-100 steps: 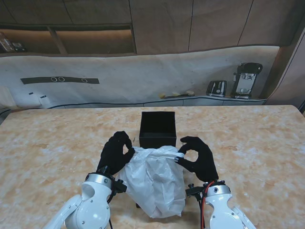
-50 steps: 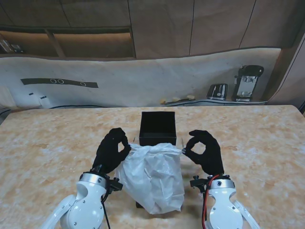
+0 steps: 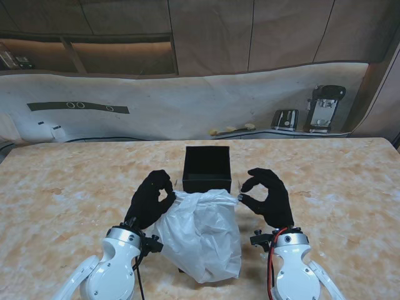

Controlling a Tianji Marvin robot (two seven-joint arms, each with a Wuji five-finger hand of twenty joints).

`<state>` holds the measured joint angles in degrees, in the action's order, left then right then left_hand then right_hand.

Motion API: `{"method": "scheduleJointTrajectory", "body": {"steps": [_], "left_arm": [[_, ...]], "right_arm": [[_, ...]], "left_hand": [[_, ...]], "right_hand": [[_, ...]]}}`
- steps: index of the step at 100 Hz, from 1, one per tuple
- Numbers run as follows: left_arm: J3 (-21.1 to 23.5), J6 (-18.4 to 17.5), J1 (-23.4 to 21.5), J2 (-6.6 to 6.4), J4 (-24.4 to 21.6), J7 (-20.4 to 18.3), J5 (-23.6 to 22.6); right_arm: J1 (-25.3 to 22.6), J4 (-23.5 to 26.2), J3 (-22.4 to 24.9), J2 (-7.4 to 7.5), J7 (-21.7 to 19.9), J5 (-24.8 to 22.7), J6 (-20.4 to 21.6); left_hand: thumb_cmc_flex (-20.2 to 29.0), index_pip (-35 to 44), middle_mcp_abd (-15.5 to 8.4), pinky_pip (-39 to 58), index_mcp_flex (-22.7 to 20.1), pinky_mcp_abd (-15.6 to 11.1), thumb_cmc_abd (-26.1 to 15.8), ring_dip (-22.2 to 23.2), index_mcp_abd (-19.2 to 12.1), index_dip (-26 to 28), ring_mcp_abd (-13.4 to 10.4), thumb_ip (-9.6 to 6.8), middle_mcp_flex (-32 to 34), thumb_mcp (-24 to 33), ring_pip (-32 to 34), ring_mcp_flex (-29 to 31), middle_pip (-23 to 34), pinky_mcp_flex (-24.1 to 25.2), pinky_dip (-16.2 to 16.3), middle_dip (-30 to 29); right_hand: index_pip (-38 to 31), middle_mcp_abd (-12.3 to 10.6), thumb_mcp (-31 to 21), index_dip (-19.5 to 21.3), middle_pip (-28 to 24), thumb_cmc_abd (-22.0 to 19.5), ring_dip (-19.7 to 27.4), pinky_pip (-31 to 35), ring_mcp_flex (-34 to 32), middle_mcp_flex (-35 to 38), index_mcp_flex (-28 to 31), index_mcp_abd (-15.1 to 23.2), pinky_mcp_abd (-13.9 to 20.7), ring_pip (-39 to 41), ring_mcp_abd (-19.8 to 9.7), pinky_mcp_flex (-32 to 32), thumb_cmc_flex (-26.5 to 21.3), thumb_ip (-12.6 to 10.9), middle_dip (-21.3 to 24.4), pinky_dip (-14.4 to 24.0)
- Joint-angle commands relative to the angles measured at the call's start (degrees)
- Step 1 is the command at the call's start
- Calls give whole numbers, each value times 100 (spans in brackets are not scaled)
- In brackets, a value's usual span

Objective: Pack mini donuts into a plastic bag, tie the opening and put the bag into the gift box

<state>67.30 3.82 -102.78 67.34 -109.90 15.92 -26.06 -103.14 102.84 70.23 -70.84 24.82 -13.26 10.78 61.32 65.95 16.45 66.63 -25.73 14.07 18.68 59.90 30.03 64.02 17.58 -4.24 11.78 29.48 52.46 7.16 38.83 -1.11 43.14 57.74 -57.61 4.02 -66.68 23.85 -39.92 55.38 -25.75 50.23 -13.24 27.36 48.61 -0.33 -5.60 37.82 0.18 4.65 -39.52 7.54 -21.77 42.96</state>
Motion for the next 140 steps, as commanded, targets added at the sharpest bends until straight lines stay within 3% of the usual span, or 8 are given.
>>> {"method": "scheduleJointTrajectory", "body": {"steps": [1,8,31,56,80,99,123,140], "left_arm": [[0,-5,-47,-4,-44,-115,28],[-1,-36,-54,-6,-45,-127,44],[-5,-108,-67,-9,-41,-142,78],[-35,-217,-65,-23,-38,-197,108],[-124,-298,-72,-36,-32,-252,149],[-146,-454,-141,-80,27,-314,-20],[-191,-540,-194,-86,42,-323,-3],[-259,-594,-235,-89,80,-330,35]], "right_arm": [[-5,19,30,64,-193,-9,105],[28,27,77,129,-429,-81,162],[243,30,232,436,-1562,-503,240],[706,55,193,744,-2748,-910,392],[1085,119,-93,931,-3566,-1031,382],[1232,138,-271,1101,-4309,-913,480],[1216,116,-484,1182,-4515,-1197,492],[1192,39,-669,1204,-4446,-1726,465]], "left_hand": [[307,27,-181,-59,19,-187,-203,-82,-55,-54,-116,4,94,89,-120,-18,-47,82,114,-50],[320,0,-203,-80,18,-205,-210,-109,-90,-67,-128,22,84,75,-139,-34,-53,105,113,-65],[337,-26,-214,-102,21,-206,-230,-154,-116,-65,-136,53,71,35,-159,-45,-66,119,117,-97],[358,-37,-224,-96,19,-213,-229,-177,-120,-61,-134,67,74,8,-157,-44,-65,118,135,-116],[356,-40,-227,-67,18,-252,-235,-191,-121,-57,-134,72,82,-5,-160,-66,-68,145,174,-125],[382,-178,-384,225,18,-514,-325,-190,-306,-99,-205,106,-29,-178,-278,-278,-84,444,658,-153],[403,-208,-399,194,25,-537,-341,-192,-341,-106,-216,118,-78,-233,-325,-332,-92,486,744,-163],[409,-223,-400,168,26,-540,-336,-194,-352,-111,-213,124,-80,-254,-333,-327,-82,484,774,-169]], "right_hand": [[701,-87,103,-134,131,-63,-11,-290,201,-368,-219,142,193,-214,-162,85,363,-179,-138,189],[1860,-65,260,523,285,-432,27,-579,330,-670,-436,147,180,-412,-161,110,798,-591,-75,381],[3041,3,1525,-201,997,-689,405,-1480,606,-1438,-1718,165,86,-1382,-102,216,1428,-154,176,253],[3859,93,1295,-976,1695,-585,856,-2683,653,-1739,-2654,-23,11,-2335,29,126,2046,107,584,-198],[4131,215,1299,-1111,1846,-583,935,-2928,583,-1744,-2951,-357,-61,-2475,179,-2,2130,133,643,-288],[4238,312,1232,-1110,1780,-455,969,-2979,373,-1605,-2934,-752,-60,-2488,271,-361,2070,121,605,-402],[4283,346,1095,-1039,1781,-332,995,-2941,306,-1559,-2858,-945,-172,-2509,281,-396,2156,146,579,-439],[4379,359,974,-965,1756,-275,994,-2892,328,-1613,-2933,-1005,-263,-2499,287,-265,2259,198,541,-447]]}}
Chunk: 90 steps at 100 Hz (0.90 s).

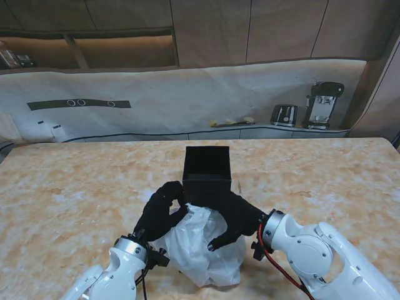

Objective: Pack mini donuts into a plastic bag, tie the opening and put the bag into the gift box

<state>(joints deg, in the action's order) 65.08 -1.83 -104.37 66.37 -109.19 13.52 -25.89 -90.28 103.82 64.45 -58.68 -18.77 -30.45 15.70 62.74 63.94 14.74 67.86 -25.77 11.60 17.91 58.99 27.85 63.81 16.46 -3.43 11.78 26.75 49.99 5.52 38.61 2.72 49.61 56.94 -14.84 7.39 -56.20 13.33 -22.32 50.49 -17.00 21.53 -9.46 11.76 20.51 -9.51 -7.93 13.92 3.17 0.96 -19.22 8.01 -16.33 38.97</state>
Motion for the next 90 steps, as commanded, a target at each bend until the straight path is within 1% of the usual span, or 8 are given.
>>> {"method": "scheduleJointTrajectory", "body": {"steps": [1,20,45,61,65,76,82,90], "left_arm": [[-39,-31,-78,8,11,-92,22],[-38,-67,-121,-11,18,-181,69],[-50,-88,-166,-27,57,-271,148],[-64,-102,-207,-40,116,-339,206],[-63,-99,-221,-43,123,-352,217],[-61,-102,-262,-52,145,-392,239],[-63,-98,-282,-54,158,-402,248],[-60,-94,-303,-54,167,-415,286]], "right_arm": [[-95,-68,-105,-13,-77,-32,-31],[-85,-220,-319,-12,72,-475,-141],[-28,-524,-587,9,220,-994,-164],[9,-697,-764,14,279,-1091,-249],[28,-753,-809,8,327,-1105,-248],[100,-889,-941,-3,431,-1159,-285],[146,-973,-1011,-10,495,-1205,-299],[198,-1075,-1091,-20,588,-1264,-318]], "left_hand": [[265,-22,-229,44,30,-293,-258,-103,-135,-91,-101,44,-82,17,-86,-163,-61,100,129,-90],[257,-23,-233,18,12,-289,-244,-109,-147,-96,-105,41,-73,21,-95,-166,-53,105,144,-102],[211,-36,-247,-92,-10,-259,-229,-150,-205,-121,-125,40,-83,49,-146,-166,-46,118,133,-151],[185,-28,-276,-115,-17,-257,-218,-170,-228,-134,-133,48,-68,65,-166,-167,-38,116,136,-181],[176,-28,-274,-120,-15,-256,-218,-173,-234,-140,-133,49,-78,72,-167,-167,-42,118,137,-191],[132,-19,-279,-132,-33,-254,-193,-179,-268,-159,-133,52,-55,107,-167,-167,-28,117,140,-216],[94,-10,-288,-135,-50,-254,-176,-182,-299,-175,-135,56,-56,129,-165,-165,-28,116,143,-238],[-25,-8,-293,-142,-71,-254,-105,-200,-333,-281,-150,102,-40,316,-170,-148,7,115,157,-335]], "right_hand": [[102,25,-75,91,-8,223,119,-17,-53,-50,-120,-98,-34,-105,-11,101,222,152,-6,-47],[114,36,-126,153,-80,290,103,59,-74,-61,-125,-119,-88,-54,15,55,211,165,-42,-40],[-160,-8,-141,570,-377,312,24,335,-117,-186,-123,260,-395,129,8,-124,142,167,-247,-100],[-264,-15,-131,717,-431,303,-6,443,-145,-191,-104,424,-468,193,1,-229,129,166,-294,-131],[-371,-21,-136,884,-477,321,-29,516,-143,-202,-101,435,-474,241,-2,-218,127,163,-344,-189],[-411,-27,-150,949,-503,321,-50,565,-168,-189,-52,470,-482,288,-1,-258,64,156,-368,-215],[-498,-37,-99,1077,-569,304,-94,636,-173,-189,-58,544,-489,377,-22,-287,-6,144,-423,-260],[-838,-85,-94,1475,-910,319,-263,881,-233,-219,-79,814,-532,654,-52,-361,-87,123,-691,-354]]}}
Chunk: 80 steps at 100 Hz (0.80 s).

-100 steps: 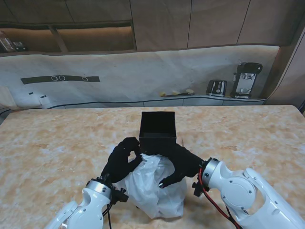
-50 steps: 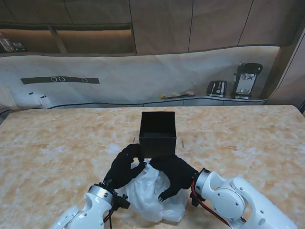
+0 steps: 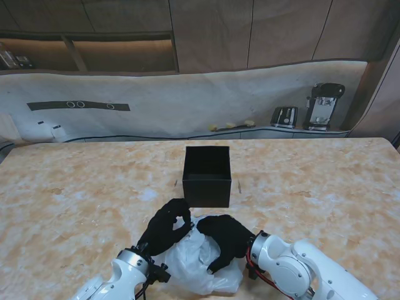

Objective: Pack mini donuts into a plastic bag, tie the opening and put the bag into the gift box

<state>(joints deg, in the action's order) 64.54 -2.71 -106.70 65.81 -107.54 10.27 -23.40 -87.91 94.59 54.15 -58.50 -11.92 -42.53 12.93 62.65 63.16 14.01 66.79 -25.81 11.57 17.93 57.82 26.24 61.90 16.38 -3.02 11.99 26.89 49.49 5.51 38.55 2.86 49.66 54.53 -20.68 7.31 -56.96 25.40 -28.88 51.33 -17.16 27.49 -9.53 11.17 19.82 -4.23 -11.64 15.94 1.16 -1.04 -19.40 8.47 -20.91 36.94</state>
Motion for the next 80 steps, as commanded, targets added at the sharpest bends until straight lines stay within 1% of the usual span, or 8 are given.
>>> {"method": "scheduleJointTrajectory", "body": {"steps": [1,13,26,35,48,52,62,80], "left_arm": [[-6,-4,-72,1,2,-90,37],[10,-3,-82,-2,-1,-108,52],[19,8,-85,0,-3,-117,85],[15,17,-90,15,2,-64,96],[31,19,-85,19,8,-36,82],[38,18,-82,19,7,-41,85],[42,10,-75,23,8,-37,108],[70,10,-93,27,-42,-32,139]], "right_arm": [[-32,-165,-71,-40,-88,-52,-39],[15,-277,-152,-64,65,-82,-64],[59,-427,-222,-106,306,-105,-76],[96,-560,-279,-145,511,-105,-85],[102,-697,-320,-218,787,52,-91],[104,-737,-325,-243,850,148,-60],[104,-834,-320,-295,1068,237,33],[38,-888,-182,-376,1373,391,253]], "left_hand": [[-18,64,-220,-36,-72,-251,-102,-85,-175,-101,-145,66,-61,303,-119,-140,12,101,153,-99],[-76,66,-219,-40,-135,-251,-28,-107,-221,-284,-151,186,-41,422,-127,-128,50,100,161,-251],[-278,66,-213,-81,-267,-189,127,-184,-309,-527,-144,291,42,742,-181,-35,123,37,132,-579],[-446,-64,-201,-58,-521,-125,353,-245,-401,-1005,-119,384,175,1043,-167,96,158,-90,96,-641],[-629,-252,-189,-16,-775,-74,690,-318,-517,-1781,-107,508,292,1411,-166,174,136,-165,28,-738],[-640,-290,-189,-15,-811,-67,745,-330,-545,-1873,-106,567,318,1407,-174,186,128,-173,20,-755],[-549,-377,-190,-15,-806,-58,868,-375,-610,-2042,-109,733,312,1283,-217,203,75,-176,4,-815],[-499,-581,-165,-12,-788,-54,959,-481,-663,-2250,-115,839,311,1147,-321,218,-17,-176,-9,-917]], "right_hand": [[-301,-85,-19,313,-286,243,-267,317,-241,-157,-4,334,-169,483,142,-180,-82,77,-259,-155],[-1067,-142,12,982,-903,268,-644,1104,-465,-94,144,615,-197,1079,109,-639,-498,15,-745,-100],[-2214,-229,-71,1603,-1573,382,-1199,2549,-926,175,377,826,-60,2018,84,-1323,-880,-26,-1342,44],[-2952,-235,-158,1810,-2008,439,-1618,3672,-1344,509,670,856,250,2758,112,-1848,-1241,-61,-1697,193],[-3721,-269,-94,1943,-2517,264,-2040,4841,-2468,1335,1260,865,319,3637,155,-3048,-1843,-200,-2071,237],[-3879,-261,-75,1946,-2576,209,-2087,5066,-2826,1624,1469,871,264,3757,194,-3435,-2054,-258,-2130,165],[-4593,-223,-26,1151,-2771,307,-2272,5554,-3579,2340,1911,1027,320,4135,285,-4130,-2560,86,-2280,62],[-5037,-93,-1139,747,-2812,467,-2149,5812,-4355,3239,2675,1195,352,4544,708,-4896,-2783,-250,-2361,205]]}}
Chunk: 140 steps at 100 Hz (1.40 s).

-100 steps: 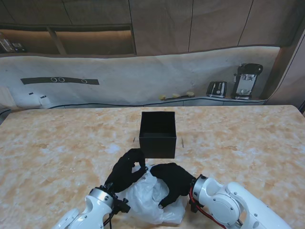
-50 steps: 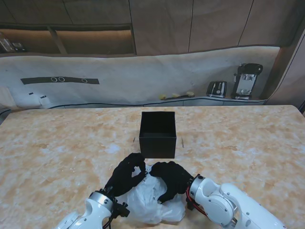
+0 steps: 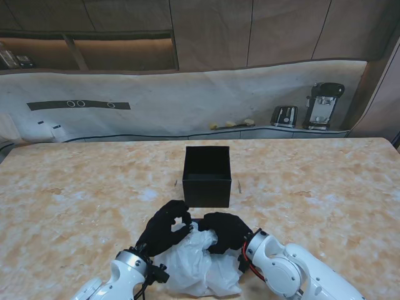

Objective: Pack mini donuts into a plastic bag, tie the opening and put the bag into the gift box

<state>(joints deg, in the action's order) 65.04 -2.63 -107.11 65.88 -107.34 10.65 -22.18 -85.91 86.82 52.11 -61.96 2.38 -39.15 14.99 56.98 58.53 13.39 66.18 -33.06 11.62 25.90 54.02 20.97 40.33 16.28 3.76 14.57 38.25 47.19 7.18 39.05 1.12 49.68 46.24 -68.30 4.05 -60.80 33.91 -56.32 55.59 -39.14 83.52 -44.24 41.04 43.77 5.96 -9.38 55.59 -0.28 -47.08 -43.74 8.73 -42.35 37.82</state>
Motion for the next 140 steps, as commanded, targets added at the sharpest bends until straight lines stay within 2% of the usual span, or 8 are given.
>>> {"method": "scheduleJointTrajectory", "body": {"steps": [1,7,26,48,67,82,102,140], "left_arm": [[24,-2,-54,20,-68,-71,21],[57,-24,-68,17,-101,-80,14],[190,-60,-120,16,-242,-110,71],[374,-212,-183,10,-375,-192,237],[532,-360,-253,58,-482,-160,692],[686,-594,-297,73,-520,-112,788],[877,-622,-360,92,-577,-39,791],[1165,-62,-367,58,-507,-218,561]], "right_arm": [[-171,-109,34,-36,-35,66,58],[-217,-77,116,-56,40,105,132],[-442,203,452,-86,83,276,251],[-705,609,797,-107,107,413,332],[-867,883,1083,-106,123,384,426],[-956,1061,1279,-136,239,389,435],[-838,1184,1493,-160,417,197,538],[-297,1231,1575,-253,790,67,425]], "left_hand": [[67,-146,-106,40,-69,-50,164,-121,-142,-117,-104,168,52,6,-116,55,-88,-3,-17,-106],[62,-235,-116,10,-61,-35,193,-183,-168,-190,-111,189,46,9,-179,61,-150,-4,-37,-169],[25,-354,-123,-175,-13,61,195,-351,-220,-265,-131,233,87,-79,-350,76,-286,19,-145,-326],[-86,-725,-136,-777,35,282,135,-757,-289,-440,-191,232,143,-524,-810,155,-609,109,-470,-678],[-89,-1064,-145,-1273,-7,414,-8,-1070,-328,-563,-241,175,192,-898,-1191,170,-819,205,-697,-924],[-47,-1087,-178,-1396,2,432,-48,-1098,-385,-543,-261,172,238,-1007,-1212,183,-875,205,-740,-983],[-19,-1171,-184,-1509,63,449,-115,-1180,-469,-535,-291,157,261,-1180,-1323,224,-957,218,-761,-1053],[123,-1712,-98,-1819,200,524,-692,-1406,-501,-395,-220,-31,290,-2316,-1654,220,-1188,248,-819,-1239]], "right_hand": [[-283,252,-835,-119,-67,46,55,234,-926,301,330,174,130,622,861,-339,-362,-304,-220,129],[-284,322,-1185,-148,-77,108,91,313,-1193,549,573,132,149,841,935,-578,-417,-440,-207,150],[-138,476,-1656,-8,-86,444,141,315,-1481,863,865,-6,110,978,1126,-947,-544,-698,-174,166],[-42,597,-1966,178,-125,622,91,424,-1665,1059,991,-113,123,1121,1236,-1192,-609,-924,-192,314],[54,641,-2147,356,-112,644,45,524,-1730,1158,1071,-138,122,1188,1330,-1338,-649,-1106,-184,453],[146,627,-2229,482,-66,660,23,658,-1792,1241,1123,-123,140,1230,1411,-1457,-686,-1143,-159,549],[210,617,-2274,531,-45,669,-6,739,-1760,1249,1167,-121,202,1274,1426,-1484,-709,-1131,-159,600],[236,625,-2301,591,-76,680,10,783,-1744,1238,1176,-137,281,1281,1420,-1513,-704,-1116,-148,639]]}}
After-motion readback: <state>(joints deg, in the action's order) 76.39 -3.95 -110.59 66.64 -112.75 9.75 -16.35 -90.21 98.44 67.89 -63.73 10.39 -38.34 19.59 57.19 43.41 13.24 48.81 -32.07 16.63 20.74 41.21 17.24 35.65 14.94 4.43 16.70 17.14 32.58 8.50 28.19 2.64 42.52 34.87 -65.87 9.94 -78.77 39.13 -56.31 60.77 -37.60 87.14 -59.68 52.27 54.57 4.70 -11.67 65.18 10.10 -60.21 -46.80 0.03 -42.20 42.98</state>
